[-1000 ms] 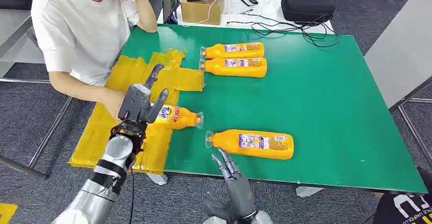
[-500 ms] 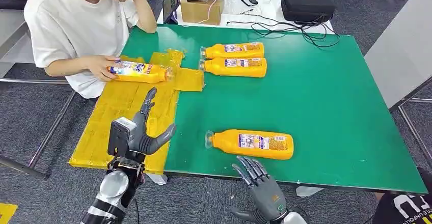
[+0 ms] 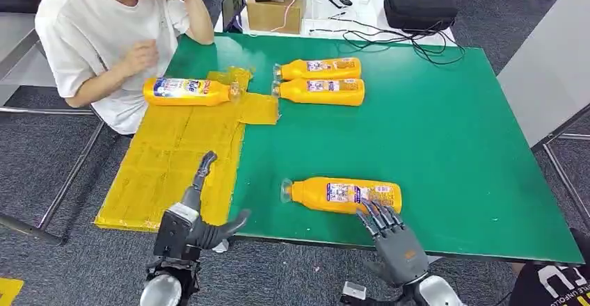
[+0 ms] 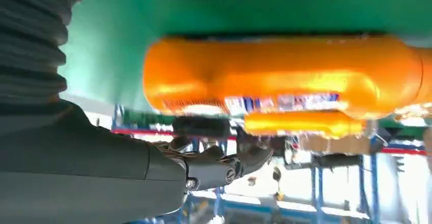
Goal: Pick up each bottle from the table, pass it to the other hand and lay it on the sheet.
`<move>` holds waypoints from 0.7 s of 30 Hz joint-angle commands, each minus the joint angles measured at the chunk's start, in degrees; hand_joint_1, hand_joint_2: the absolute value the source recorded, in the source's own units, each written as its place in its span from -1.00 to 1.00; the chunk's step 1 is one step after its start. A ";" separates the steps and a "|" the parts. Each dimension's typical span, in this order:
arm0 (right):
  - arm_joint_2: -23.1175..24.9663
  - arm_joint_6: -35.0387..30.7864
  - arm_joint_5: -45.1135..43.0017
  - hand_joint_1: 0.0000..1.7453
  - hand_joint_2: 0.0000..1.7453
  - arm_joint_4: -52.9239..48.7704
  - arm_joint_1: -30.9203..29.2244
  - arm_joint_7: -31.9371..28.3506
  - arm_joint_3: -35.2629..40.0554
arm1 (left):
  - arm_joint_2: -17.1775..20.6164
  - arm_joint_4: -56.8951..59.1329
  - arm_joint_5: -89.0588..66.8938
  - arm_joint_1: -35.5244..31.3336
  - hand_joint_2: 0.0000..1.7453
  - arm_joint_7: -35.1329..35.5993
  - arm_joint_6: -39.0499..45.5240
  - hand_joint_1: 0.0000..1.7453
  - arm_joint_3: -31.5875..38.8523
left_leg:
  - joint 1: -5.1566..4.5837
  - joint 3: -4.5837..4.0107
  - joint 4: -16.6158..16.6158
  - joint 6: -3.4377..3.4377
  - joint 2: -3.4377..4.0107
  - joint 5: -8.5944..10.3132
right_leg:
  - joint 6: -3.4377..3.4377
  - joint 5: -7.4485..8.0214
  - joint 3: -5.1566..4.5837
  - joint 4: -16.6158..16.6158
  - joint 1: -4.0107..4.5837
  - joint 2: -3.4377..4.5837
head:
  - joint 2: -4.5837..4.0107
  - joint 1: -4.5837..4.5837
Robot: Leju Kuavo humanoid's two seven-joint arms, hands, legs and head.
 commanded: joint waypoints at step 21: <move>7.50 18.58 -3.94 -1.00 1.00 20.55 -20.65 11.03 -0.42 | -2.16 0.74 -5.61 -0.50 1.00 1.60 -0.82 -1.00 1.93 | 0.10 0.29 -0.02 -0.13 0.15 0.03 | -0.19 0.02 0.28 -0.02 0.11 0.14 | 0.00 0.00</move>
